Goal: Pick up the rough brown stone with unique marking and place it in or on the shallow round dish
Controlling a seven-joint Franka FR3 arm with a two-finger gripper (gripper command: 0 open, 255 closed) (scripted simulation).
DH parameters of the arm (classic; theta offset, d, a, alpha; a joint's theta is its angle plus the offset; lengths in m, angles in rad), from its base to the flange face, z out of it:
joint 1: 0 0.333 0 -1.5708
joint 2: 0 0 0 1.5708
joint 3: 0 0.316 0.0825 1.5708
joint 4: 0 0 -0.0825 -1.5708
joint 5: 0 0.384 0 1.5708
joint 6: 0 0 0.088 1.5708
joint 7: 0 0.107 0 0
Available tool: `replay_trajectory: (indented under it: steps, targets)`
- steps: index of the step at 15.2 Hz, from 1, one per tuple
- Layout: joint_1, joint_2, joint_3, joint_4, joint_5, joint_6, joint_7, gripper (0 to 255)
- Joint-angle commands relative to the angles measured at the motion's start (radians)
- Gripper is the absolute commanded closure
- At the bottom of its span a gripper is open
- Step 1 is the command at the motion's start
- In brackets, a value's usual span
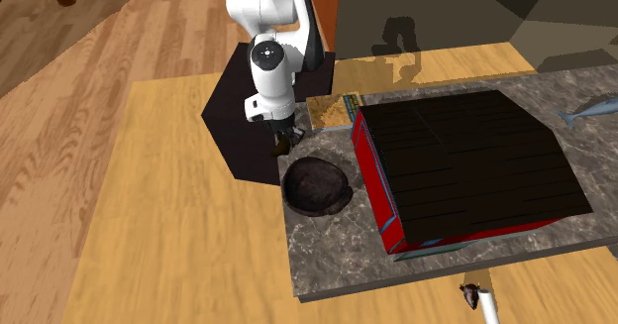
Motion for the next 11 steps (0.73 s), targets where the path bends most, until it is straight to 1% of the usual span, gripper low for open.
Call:
replay_trajectory:
  steps: [1,11]
  targets:
    - [0.0,0.0,0.0,0.0,0.0,0.0,0.0,255]
    - [0.003,-0.11,-0.01,0.046,0.021,-0.155,-0.013,255]
